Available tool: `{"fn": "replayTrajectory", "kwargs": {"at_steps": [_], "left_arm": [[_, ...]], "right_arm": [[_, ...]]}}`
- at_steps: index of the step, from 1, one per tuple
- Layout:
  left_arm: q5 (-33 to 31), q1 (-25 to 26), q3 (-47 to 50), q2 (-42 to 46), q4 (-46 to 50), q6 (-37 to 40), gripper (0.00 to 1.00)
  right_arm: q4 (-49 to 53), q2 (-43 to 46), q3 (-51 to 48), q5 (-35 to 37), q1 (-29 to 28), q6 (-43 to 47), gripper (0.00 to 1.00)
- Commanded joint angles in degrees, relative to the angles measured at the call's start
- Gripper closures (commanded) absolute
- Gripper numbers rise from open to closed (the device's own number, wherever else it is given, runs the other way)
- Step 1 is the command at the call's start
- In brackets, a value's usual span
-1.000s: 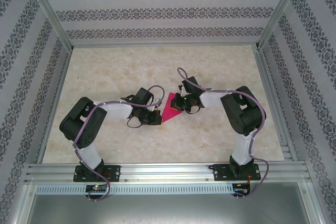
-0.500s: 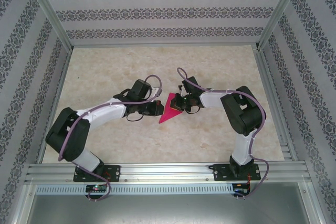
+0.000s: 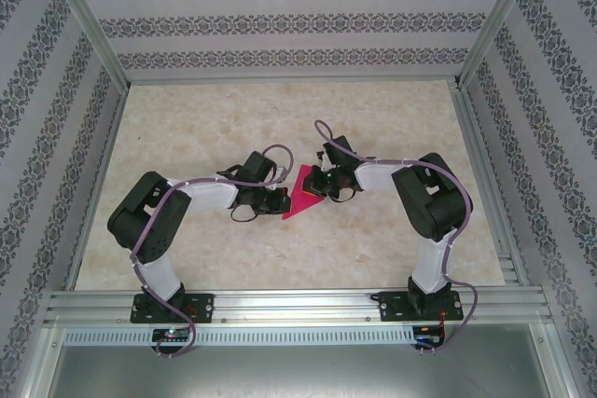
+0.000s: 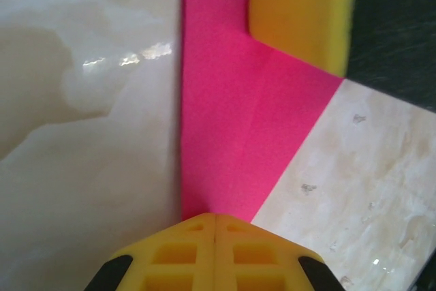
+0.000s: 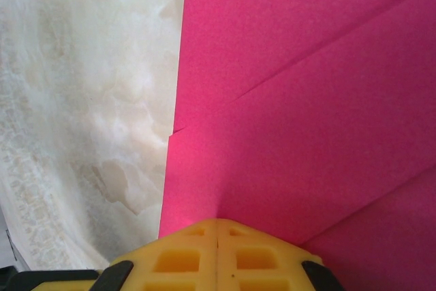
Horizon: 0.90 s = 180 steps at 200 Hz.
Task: Fold a paper plane with a square sheet of paper (pick it up from the middle)
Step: Fourth fold the wing at the center of the table.
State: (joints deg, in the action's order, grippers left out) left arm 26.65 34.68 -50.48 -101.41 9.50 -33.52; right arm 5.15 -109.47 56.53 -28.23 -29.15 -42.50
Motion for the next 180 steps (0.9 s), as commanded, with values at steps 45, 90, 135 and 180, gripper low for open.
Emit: {"fn": "replayTrajectory", "kwargs": {"at_steps": [45, 90, 135, 180], "left_arm": [[-1.81, 0.92, 1.71, -2.48, 1.15, 0.49, 1.0], [-1.98, 0.93, 1.34, -2.52, 2.17, 0.93, 1.0], [-2.32, 0.97, 1.01, -2.66, 2.95, 1.02, 1.0], [-2.65, 0.99, 0.74, -2.78, 3.66, 0.81, 1.0]], "right_arm": [[2.55, 3.54, -0.03, 1.51, -0.56, 2.42, 0.94], [0.48, 6.64, -1.31, -0.18, -2.77, 2.3, 0.94], [-0.03, 4.35, -1.63, -0.37, -4.89, 1.68, 0.94], [0.59, 0.89, -0.16, -1.52, -6.02, 1.9, 0.94]]}}
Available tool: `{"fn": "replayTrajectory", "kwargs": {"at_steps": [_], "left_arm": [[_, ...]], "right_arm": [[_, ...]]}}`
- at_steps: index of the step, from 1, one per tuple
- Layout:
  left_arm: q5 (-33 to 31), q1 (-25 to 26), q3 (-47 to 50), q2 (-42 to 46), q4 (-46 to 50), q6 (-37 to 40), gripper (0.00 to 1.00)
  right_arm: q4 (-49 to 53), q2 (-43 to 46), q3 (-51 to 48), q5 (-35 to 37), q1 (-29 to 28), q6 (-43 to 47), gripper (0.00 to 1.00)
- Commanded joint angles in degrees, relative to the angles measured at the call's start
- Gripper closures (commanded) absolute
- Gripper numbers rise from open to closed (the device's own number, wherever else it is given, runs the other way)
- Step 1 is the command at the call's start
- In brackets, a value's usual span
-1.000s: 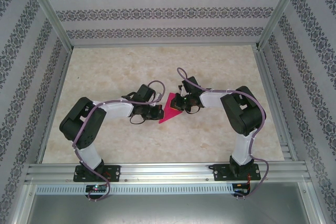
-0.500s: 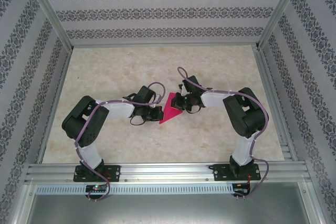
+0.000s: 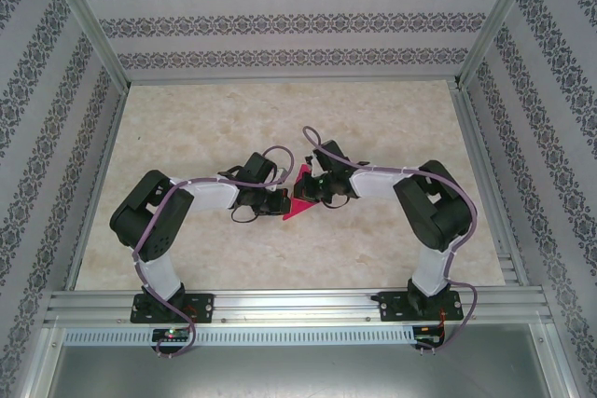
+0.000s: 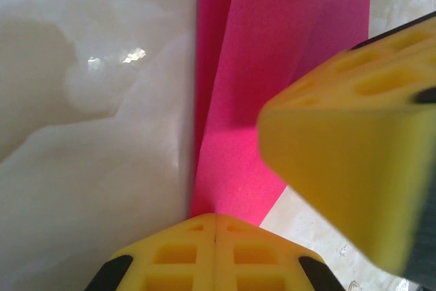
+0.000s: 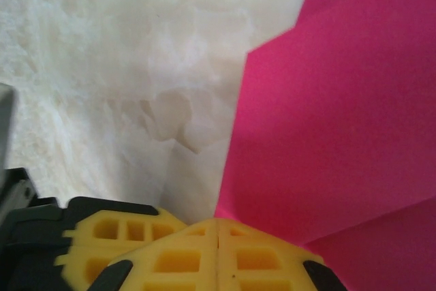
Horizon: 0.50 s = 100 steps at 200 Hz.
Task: Fold a paper plane with a square sheet of paper (pick it up from the middle)
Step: Fourth fold the wing at the center of the table.
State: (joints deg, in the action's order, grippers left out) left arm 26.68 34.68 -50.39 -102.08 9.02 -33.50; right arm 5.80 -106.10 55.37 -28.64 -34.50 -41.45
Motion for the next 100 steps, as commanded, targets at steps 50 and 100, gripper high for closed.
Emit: {"fn": "replayTrajectory", "kwargs": {"at_steps": [50, 100], "left_arm": [[-2.81, 0.94, 0.39, -2.33, 6.38, 0.89, 1.0], [-3.23, 0.92, 1.14, -2.25, 10.58, 2.51, 1.0]], "right_arm": [[2.49, -4.55, 1.59, 0.49, 0.4, 2.64, 0.94], [3.77, -5.64, 3.07, 2.23, 7.62, 4.63, 0.94]]}}
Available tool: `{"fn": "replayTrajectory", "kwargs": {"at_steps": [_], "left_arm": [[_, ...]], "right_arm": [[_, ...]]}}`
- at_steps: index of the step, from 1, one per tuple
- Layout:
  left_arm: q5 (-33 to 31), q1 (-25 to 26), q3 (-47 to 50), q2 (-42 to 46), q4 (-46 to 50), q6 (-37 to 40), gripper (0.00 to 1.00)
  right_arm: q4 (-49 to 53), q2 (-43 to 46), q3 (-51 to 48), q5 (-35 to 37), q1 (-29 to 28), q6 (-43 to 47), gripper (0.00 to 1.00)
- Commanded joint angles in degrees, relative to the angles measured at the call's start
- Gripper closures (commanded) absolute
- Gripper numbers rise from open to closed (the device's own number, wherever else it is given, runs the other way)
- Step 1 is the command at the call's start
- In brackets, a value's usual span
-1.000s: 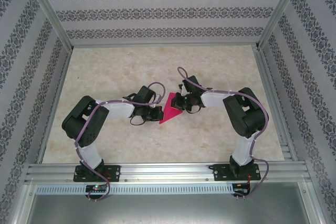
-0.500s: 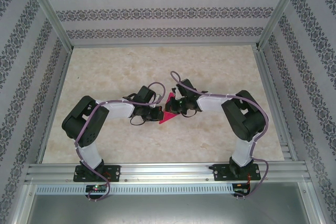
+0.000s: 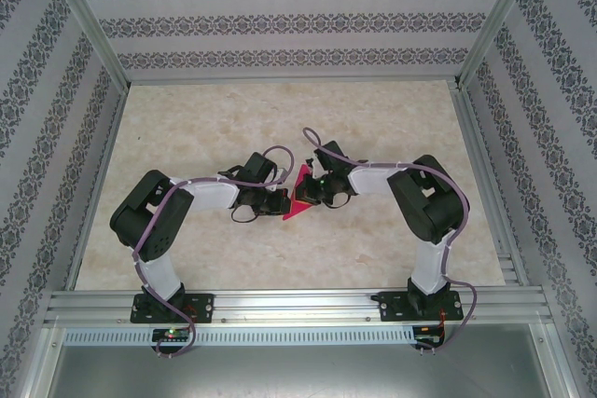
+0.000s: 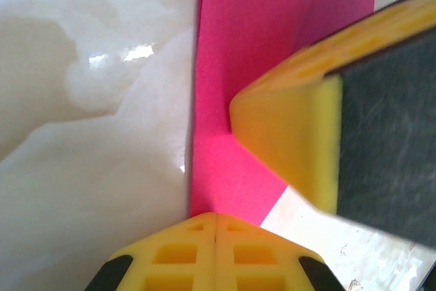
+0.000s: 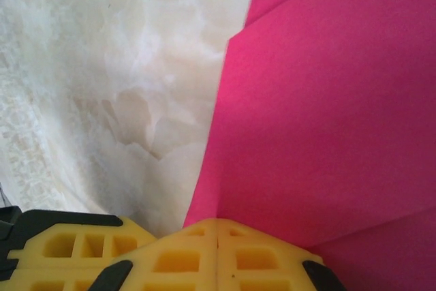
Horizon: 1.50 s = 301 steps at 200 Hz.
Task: Fold a paper plane with a square sheet of paper (pick it up from the middle)
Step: Fourth fold the wing at the center of the table.
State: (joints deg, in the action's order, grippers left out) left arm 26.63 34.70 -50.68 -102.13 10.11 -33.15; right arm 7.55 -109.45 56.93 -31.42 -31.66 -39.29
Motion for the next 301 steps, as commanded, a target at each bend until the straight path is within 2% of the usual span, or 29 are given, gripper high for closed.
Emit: {"fn": "replayTrajectory", "kwargs": {"at_steps": [1, 94, 128, 165, 182, 206, 232, 266, 301], "left_arm": [[-3.22, 0.9, 1.44, -2.2, 9.49, 2.14, 1.0], [-2.07, 0.99, 1.81, -2.37, 9.31, 2.73, 1.0], [-1.75, 0.92, 1.36, -2.51, 9.23, 2.74, 1.0], [-1.35, 0.9, -0.27, -2.29, 9.32, 2.48, 1.0], [-1.32, 0.95, -1.25, -1.2, 9.15, 1.97, 0.97], [-0.53, 0.9, -3.39, 2.01, 7.49, 0.67, 0.83], [-2.69, 0.9, -4.96, 5.36, 5.66, -1.07, 0.72], [-7.86, 0.87, -5.53, 5.9, 3.96, -2.9, 0.67], [-10.09, 0.81, -5.48, 5.3, 3.07, -4.22, 0.63]], "right_arm": [[1.98, -2.32, 1.52, 5.03, 4.9, 2.51, 0.94], [2.08, -7.7, 8.38, 6.3, 16.16, 4.58, 0.93], [5.04, -6.7, 10.87, 6.9, 17.52, 5.71, 0.93], [6.6, -1.28, 10.16, 7.21, 17.59, 5.66, 0.9], [5.69, 2.92, 7.42, 6.9, 16.94, 3.97, 0.84], [3.5, 9.37, 1.82, 8.24, 14.56, 0.63, 0.66], [0.0, 14.64, -4.24, 10.2, 11.33, -4.96, 0.56], [-4.45, 16.64, -8.24, 12.34, 6.87, -12.14, 0.54], [-5.11, 13.12, -6.7, 14.38, 3.3, -14.89, 0.54]]}}
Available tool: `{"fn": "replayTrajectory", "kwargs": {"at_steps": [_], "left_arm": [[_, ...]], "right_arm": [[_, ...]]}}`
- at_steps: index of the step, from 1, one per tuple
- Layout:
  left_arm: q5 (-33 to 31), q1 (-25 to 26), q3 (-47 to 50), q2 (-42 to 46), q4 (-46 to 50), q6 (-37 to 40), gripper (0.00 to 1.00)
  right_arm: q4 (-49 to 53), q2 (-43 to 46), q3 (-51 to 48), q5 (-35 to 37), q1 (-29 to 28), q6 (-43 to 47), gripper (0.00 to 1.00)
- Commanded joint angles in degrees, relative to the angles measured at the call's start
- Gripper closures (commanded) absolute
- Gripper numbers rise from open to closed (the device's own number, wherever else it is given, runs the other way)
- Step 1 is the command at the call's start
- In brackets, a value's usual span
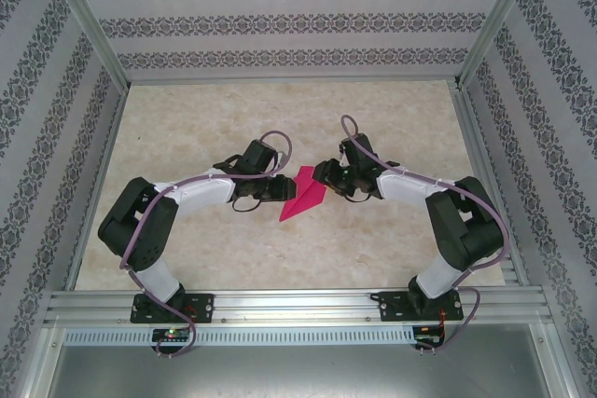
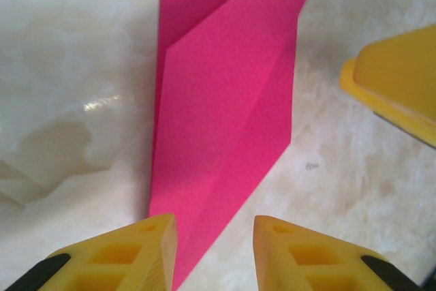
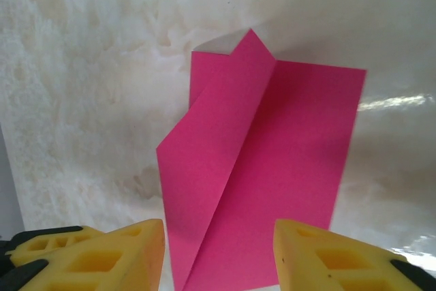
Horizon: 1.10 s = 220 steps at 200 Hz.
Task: Fold a paper plane with a square sheet of paper (pick it up from the middle)
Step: Fourth fold the wing at the center of the table, then pick up the square sheet of paper from the center of the table.
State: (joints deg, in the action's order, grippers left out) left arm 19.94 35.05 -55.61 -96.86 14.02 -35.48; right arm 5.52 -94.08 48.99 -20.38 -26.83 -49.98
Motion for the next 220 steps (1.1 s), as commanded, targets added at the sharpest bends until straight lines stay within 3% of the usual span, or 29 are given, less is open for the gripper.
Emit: {"fn": "replayTrajectory", "kwargs": {"at_steps": [1, 119, 146, 186, 220], "left_arm": [[-3.46, 0.46, -0.59, 0.02, -0.79, -1.92, 0.63], [-4.29, -2.03, 0.32, 0.09, 0.82, -3.81, 0.52], [-2.55, -3.68, 1.25, 0.83, 0.38, -4.67, 0.45], [2.06, -8.0, 4.4, 3.59, -2.31, -5.68, 0.33], [8.72, -11.27, 7.7, 7.78, -6.56, -6.5, 0.15]], "right_arm": [[-3.07, -2.42, 1.26, 3.33, -1.59, -4.27, 0.54], [-9.13, -10.66, 5.42, -2.58, -4.68, -3.59, 0.67], [-11.76, -11.12, 4.65, -3.39, -4.9, -4.28, 0.73], [-16.58, -8.89, 2.33, -3.7, -4.81, -4.17, 0.92], [-25.76, -3.73, -0.61, -8.38, -2.8, -5.05, 0.95]]}}
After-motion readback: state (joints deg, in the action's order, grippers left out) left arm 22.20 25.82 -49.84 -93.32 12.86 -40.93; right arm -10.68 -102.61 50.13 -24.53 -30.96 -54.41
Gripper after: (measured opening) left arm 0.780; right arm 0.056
